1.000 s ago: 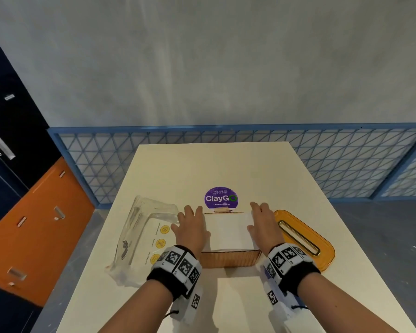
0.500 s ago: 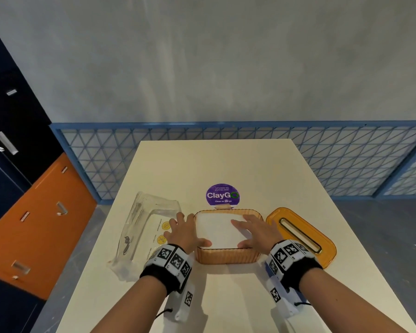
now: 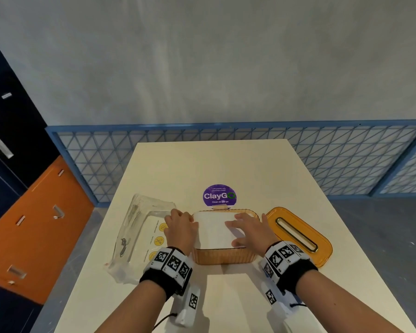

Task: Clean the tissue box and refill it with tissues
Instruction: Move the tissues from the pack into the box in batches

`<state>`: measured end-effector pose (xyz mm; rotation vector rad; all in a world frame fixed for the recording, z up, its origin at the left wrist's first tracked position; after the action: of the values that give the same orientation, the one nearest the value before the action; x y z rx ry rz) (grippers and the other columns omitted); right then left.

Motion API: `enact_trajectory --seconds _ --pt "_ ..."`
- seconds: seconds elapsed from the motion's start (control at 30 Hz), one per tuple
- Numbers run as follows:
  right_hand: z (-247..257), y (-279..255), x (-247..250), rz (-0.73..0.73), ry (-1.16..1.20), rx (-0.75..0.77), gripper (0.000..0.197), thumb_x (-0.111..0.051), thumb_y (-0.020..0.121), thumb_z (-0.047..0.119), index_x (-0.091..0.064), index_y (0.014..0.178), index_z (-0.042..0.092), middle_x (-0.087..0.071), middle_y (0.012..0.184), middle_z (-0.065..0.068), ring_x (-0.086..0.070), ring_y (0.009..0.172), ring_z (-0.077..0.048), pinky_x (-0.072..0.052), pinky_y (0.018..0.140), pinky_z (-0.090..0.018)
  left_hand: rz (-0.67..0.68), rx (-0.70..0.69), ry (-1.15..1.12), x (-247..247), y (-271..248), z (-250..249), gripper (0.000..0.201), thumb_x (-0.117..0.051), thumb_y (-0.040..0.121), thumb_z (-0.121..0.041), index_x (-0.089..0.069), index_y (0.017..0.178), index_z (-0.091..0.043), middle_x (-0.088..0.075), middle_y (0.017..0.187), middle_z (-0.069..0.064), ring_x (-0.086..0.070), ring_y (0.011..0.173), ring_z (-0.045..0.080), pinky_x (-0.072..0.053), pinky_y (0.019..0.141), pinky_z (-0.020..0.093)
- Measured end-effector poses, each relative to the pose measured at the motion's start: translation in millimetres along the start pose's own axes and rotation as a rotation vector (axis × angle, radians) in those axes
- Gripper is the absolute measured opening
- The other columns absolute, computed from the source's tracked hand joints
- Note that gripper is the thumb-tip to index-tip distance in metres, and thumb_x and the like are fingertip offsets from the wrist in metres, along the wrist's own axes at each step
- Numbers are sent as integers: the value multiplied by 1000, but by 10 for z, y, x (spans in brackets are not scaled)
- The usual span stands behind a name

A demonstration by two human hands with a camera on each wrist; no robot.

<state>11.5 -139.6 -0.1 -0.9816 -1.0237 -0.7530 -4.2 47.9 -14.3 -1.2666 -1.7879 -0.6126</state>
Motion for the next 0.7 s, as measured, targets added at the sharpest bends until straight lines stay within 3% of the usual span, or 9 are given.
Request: enact_trajectory --seconds 0.2,0.43,0.5,0.6,0.7 --pt "3 21 -58 -11 -14 0 55 -57 89 39 -36 140 37 -24 155 4 -24 144 -19 -5 116 -56 18 65 -166 -29 24 -43 23 -53 93 -18 -63 110 -6 -43 131 11 -33 126 29 -38 97 39" --pt "-3 31 -87 -10 -29 1 54 -56 90 39 -35 140 38 -24 156 3 -23 144 -18 -5 116 -57 -65 -31 -237 40 70 -112 15 -53 94 -21 -65 99 -13 -52 122 3 -38 121 23 -33 93 40" --pt "-6 32 -90 -8 -32 3 54 -56 90 39 -35 140 37 -24 156 3 -23 144 -19 -6 116 -57 -61 -63 -250 45 94 -115 12 -53 93 -20 -64 93 -15 -56 112 -1 -44 114 21 -36 93 41" --pt "-16 33 -90 -10 -24 4 54 -56 90 39 -35 140 37 -24 156 3 -23 144 -19 -6 116 -57 -2 -138 -365 48 99 -93 16 -54 92 -16 -53 77 -22 -58 84 -6 -56 89 20 -45 88 42" --pt "-12 29 -90 -15 -30 10 55 -57 90 39 -35 140 37 -24 156 3 -23 144 -19 -5 116 -57 72 -189 -378 76 69 -73 18 -54 92 -14 -49 77 -23 -57 79 -6 -55 82 18 -47 83 37"
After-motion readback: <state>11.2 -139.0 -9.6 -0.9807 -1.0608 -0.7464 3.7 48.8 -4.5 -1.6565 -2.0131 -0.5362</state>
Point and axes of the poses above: each hand's wrist, its own y-axis towards the middle knuckle, its own x-axis out of the back of the hand, z = x × y, the point moved 4 cm from there along y, towards the middle knuckle
